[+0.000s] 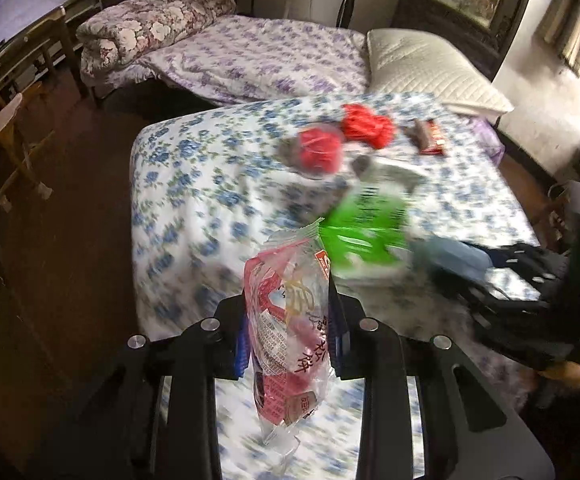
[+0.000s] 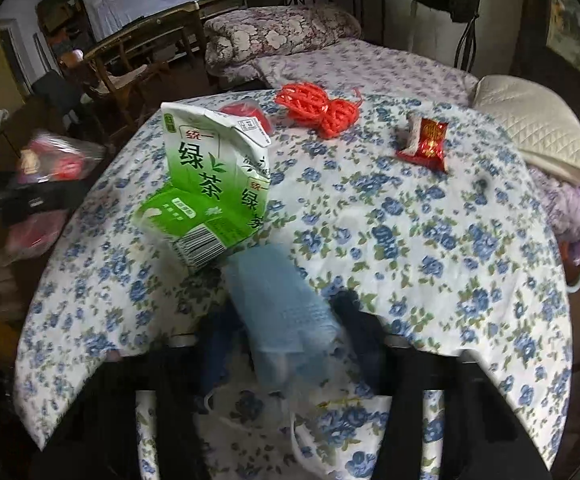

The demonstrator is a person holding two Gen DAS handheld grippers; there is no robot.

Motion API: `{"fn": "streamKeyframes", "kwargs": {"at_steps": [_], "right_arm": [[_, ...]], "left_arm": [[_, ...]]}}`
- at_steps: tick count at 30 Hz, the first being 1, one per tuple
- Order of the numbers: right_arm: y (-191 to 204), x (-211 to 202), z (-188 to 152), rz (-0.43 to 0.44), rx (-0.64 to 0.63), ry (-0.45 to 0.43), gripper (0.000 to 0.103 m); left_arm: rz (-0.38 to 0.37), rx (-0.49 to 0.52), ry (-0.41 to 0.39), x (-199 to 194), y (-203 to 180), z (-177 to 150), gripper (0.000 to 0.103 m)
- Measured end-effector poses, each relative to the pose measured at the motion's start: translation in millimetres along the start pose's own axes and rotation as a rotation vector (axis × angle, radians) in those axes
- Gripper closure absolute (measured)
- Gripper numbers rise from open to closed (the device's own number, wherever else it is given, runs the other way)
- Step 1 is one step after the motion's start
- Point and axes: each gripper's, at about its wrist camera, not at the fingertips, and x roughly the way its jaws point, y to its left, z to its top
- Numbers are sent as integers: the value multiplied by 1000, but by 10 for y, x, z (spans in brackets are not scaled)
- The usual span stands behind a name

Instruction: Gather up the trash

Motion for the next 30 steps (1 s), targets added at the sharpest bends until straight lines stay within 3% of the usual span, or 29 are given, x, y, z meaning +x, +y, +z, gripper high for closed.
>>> {"fn": "streamKeyframes", "kwargs": {"at_steps": [3,8,15,20,30], "right_arm": [[-124,-51,3,66,87,16,89],[-417,-442,-128,86,212,-45,89],[-895,-1252,-624,92,320,-175,89],[-1335,-1701,-1099,-32,318,-202,89],[-2340,-2123,-2335,-192,516,-143,89]], "left_arm": [[-20,-48,-22,-132,-159,-137,72],[-39,-95,-24,-293,-479,-356,72],[-44,-13,-56,-505,-1081,-413,72],[-62,85,-58,-462,-1638,-363,72],[-137,307,20,-95,-3013,-482,72]]}}
